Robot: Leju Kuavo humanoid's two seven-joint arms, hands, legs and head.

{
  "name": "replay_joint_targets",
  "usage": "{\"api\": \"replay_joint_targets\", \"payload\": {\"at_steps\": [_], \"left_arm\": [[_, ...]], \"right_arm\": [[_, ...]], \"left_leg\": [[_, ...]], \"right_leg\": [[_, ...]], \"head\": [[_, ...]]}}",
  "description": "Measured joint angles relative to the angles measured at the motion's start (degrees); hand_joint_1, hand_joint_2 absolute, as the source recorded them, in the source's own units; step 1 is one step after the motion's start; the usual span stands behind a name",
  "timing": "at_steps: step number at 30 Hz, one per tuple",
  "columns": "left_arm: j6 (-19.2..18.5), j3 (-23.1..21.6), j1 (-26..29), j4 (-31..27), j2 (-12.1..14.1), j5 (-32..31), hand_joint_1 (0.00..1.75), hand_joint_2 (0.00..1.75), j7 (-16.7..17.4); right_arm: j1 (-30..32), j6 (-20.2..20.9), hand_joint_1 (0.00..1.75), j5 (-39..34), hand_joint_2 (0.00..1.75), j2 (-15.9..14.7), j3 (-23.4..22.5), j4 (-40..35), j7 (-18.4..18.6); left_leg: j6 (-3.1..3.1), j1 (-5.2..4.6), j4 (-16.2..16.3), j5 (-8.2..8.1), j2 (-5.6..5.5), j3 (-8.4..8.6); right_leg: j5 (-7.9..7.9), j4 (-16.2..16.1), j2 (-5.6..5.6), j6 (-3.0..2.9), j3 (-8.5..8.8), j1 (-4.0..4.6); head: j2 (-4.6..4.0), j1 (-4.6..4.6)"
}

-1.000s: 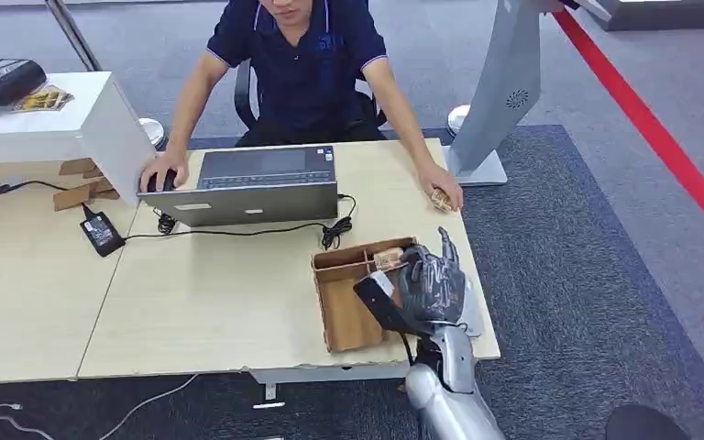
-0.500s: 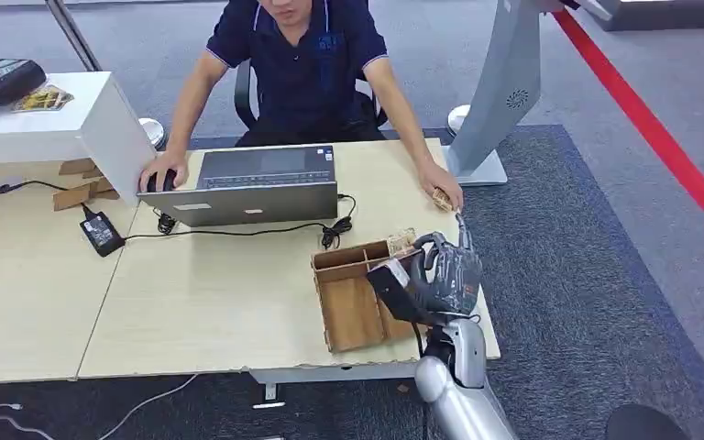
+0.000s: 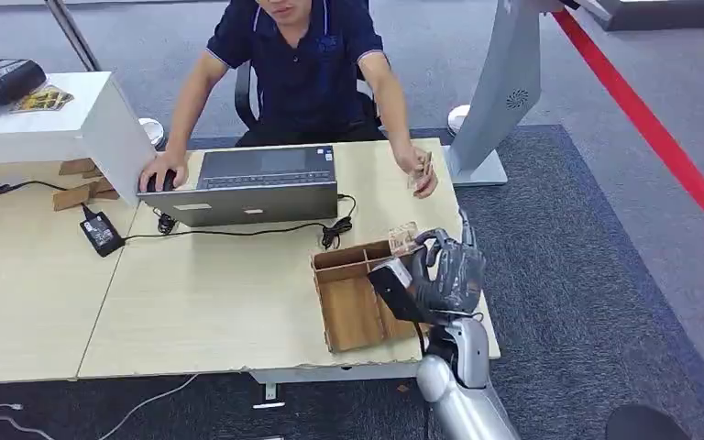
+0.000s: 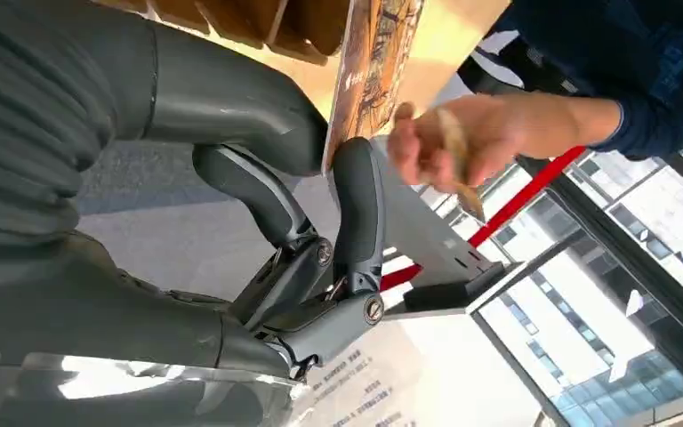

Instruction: Pass the card to the sensor for recognition and then transmit it.

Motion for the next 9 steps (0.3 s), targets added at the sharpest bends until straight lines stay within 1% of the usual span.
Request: {"api": "replay_joint_targets", "payload": {"at_steps": [9], "left_arm": [[-0.02, 0.0, 0.0, 0.0, -0.02, -0.17, 0.0, 0.0, 0.02]], "right_arm": [[0.0, 0.0, 1.75, 0.11, 1.75, 0.17, -0.04, -1.18, -0.2]], "left_leg": [[0.0, 0.0, 0.0, 0.0, 0.0, 0.0]], "right_leg": [[0.0, 0.0, 0.0, 0.0, 0.0, 0.0]], "head": [[0.0, 0.0]]}}
